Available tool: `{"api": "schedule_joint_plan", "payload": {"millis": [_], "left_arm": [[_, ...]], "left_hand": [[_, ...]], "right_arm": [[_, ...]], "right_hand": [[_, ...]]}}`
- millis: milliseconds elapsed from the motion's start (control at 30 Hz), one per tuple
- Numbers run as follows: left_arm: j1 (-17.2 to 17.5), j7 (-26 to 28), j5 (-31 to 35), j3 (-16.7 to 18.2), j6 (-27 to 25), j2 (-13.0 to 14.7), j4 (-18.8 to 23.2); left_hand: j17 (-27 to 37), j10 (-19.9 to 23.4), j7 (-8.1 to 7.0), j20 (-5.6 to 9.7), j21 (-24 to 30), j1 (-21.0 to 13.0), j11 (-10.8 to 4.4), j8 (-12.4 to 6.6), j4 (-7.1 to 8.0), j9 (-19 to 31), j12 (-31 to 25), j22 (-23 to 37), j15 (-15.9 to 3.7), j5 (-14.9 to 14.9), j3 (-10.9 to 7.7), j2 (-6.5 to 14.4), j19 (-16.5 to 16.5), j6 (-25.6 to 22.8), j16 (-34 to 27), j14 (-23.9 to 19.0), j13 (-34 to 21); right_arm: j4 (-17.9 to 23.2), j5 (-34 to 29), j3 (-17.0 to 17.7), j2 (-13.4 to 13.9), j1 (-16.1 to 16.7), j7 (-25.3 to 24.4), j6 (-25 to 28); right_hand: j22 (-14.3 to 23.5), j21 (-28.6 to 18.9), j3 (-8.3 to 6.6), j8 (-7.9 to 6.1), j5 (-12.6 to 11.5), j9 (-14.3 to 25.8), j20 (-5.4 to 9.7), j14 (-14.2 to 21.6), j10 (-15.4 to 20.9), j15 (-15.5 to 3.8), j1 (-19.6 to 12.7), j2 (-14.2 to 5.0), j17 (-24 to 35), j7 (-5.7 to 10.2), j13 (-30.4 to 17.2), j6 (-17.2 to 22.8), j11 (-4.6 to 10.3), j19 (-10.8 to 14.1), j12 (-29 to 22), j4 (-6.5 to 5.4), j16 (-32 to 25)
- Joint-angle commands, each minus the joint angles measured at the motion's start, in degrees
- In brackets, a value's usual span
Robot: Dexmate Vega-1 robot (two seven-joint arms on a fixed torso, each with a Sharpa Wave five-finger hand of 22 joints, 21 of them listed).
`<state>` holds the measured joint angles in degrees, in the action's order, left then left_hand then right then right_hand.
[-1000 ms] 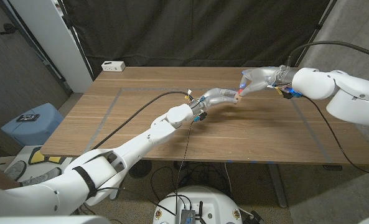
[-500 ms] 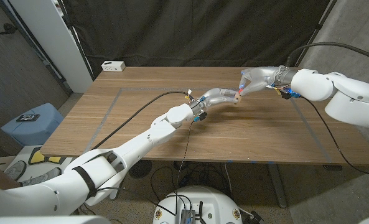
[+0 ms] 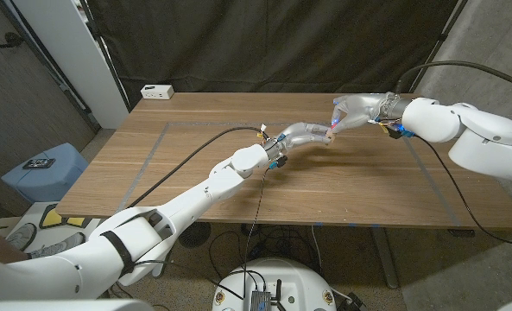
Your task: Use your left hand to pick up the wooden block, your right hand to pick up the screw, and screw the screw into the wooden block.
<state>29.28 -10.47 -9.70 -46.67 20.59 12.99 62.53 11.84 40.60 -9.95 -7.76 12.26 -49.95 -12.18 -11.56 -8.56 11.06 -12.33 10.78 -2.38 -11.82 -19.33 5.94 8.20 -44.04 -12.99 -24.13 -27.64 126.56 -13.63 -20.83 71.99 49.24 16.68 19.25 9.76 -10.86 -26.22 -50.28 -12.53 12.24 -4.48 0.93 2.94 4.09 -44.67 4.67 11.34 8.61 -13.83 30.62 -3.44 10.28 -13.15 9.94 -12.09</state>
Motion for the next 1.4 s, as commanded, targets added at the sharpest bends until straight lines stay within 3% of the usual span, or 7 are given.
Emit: {"api": "schedule_joint_plan", "payload": {"millis": [33, 500, 1400], "left_arm": [[0.07, -0.02, -0.02, -0.02, -0.2, 0.01, 0.07], [0.2, 0.04, -0.11, 0.01, -0.21, 0.0, 0.19], [0.53, -0.19, -0.05, 0.01, -0.21, 0.45, 1.17]], "left_hand": [[0.15, -0.11, 0.09, 0.22, 0.19, 0.57, 0.24, -0.39, 0.07, 0.32, -0.18, 0.13, -2.96, -0.25, -0.51, 0.01, 0.43, -0.76, 0.09, -0.38, 0.01], [0.12, -0.13, 0.19, 0.21, 0.19, 0.72, 0.23, -0.43, 0.08, 0.32, -0.18, 0.13, -2.97, -0.27, -0.67, 0.06, 0.42, -0.87, 0.13, -0.36, 0.04], [0.1, -0.12, 0.09, 0.24, 0.2, 1.02, 0.34, -0.38, 0.08, 0.32, -0.23, 0.13, -2.98, -0.28, -0.92, 0.1, 0.45, -0.81, 0.14, -0.38, 0.08]], "right_arm": [[-0.09, -0.32, 0.32, -0.15, 0.59, -0.77, -0.14], [-0.19, -0.58, 0.71, -0.43, 1.31, -2.13, -0.23], [0.31, -4.42, -0.74, -1.74, 1.36, -3.3, 1.45]], "right_hand": [[0.05, -0.52, -0.46, -0.7, 0.04, 0.03, 0.01, 0.72, 0.89, 0.3, -0.99, 0.17, 0.15, 0.05, -0.08, 1.7, -0.11, 0.63, -0.36, -0.14, -0.41], [0.05, -0.69, -0.49, -1.5, 0.34, -0.34, 0.57, 2.23, 3.23, -0.29, -1.17, 0.21, 0.29, 0.31, 0.04, 4.96, 0.83, 1.78, -0.98, -0.51, -0.86], [0.07, -0.75, 0.43, -2.03, 0.97, -0.94, 1.21, 4.79, 6.76, -1.66, 1.78, 0.23, 0.74, -0.73, 0.29, 9.25, 1.73, 3.59, -1.6, -1.79, -1.65]]}}
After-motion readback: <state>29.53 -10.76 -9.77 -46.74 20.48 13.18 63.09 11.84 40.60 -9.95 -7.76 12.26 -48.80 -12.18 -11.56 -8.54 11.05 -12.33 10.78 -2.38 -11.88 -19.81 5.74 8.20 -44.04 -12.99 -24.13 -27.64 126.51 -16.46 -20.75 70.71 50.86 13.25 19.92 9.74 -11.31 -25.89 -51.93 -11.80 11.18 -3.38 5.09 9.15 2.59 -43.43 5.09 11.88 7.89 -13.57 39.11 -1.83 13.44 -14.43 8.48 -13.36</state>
